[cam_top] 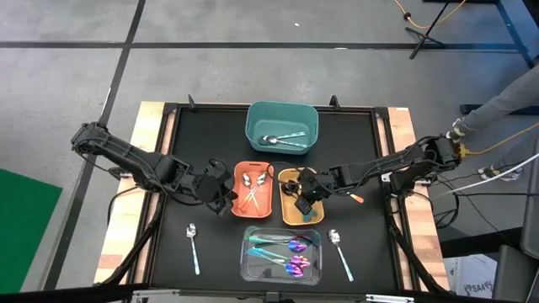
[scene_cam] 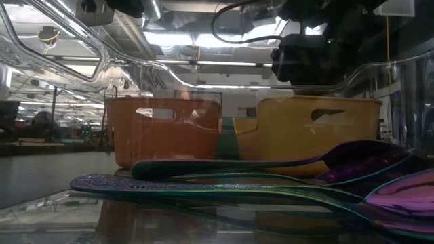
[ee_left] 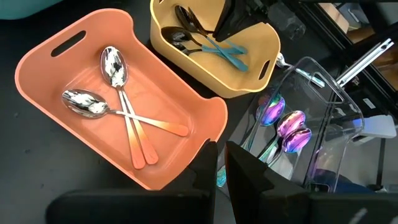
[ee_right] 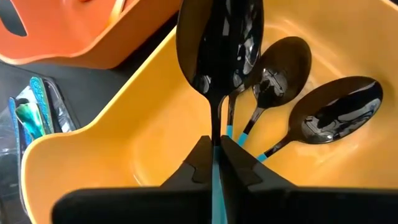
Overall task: Sort silverware by color (type)
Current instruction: Put the light blue spoon into the yellow bin, then put the white patterned spoon into the green bin
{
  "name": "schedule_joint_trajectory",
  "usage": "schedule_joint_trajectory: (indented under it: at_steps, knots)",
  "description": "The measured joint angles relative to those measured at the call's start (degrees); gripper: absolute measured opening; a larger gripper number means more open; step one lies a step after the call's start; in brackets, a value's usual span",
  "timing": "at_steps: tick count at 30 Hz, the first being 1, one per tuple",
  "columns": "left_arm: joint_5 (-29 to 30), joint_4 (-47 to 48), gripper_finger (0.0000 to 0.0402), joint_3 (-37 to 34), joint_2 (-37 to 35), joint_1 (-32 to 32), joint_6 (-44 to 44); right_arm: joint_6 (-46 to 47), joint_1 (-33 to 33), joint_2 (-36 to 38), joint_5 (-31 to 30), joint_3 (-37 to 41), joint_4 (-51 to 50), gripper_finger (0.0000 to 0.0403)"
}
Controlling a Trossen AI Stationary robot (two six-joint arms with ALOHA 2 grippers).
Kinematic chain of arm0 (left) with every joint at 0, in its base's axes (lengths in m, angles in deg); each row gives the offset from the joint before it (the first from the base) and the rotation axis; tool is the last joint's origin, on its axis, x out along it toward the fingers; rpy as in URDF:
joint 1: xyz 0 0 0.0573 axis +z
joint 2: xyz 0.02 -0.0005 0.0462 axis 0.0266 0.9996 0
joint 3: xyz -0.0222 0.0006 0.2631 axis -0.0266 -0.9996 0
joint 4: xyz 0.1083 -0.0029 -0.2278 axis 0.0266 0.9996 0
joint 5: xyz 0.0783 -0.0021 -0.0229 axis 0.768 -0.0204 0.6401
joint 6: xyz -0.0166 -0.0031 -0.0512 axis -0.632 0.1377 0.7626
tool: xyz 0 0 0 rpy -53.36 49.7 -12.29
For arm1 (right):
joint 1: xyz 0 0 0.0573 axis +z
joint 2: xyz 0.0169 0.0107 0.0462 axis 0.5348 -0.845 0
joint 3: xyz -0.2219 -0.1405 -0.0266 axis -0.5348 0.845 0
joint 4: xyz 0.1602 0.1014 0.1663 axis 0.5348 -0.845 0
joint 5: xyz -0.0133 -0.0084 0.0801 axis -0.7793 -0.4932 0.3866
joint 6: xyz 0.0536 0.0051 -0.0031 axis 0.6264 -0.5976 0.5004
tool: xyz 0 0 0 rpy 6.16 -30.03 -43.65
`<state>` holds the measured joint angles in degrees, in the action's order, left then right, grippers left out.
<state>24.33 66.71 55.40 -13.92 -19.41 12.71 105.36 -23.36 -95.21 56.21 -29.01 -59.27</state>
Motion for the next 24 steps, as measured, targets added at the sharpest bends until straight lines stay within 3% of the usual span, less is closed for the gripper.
schedule_joint_trajectory:
  at_steps: [12, 24]
  knots:
    - [0.07, 0.0, 0.0025, 0.0, 0.0, 0.0, -1.95, -0.28, 0.0, -0.01, 0.0, 0.0, 0.03, 0.0083]
    - [0.11, -0.02, 0.0025, 0.0, 0.0, 0.01, -1.95, -0.32, 0.0, -0.01, 0.02, 0.0, 0.03, 0.0088]
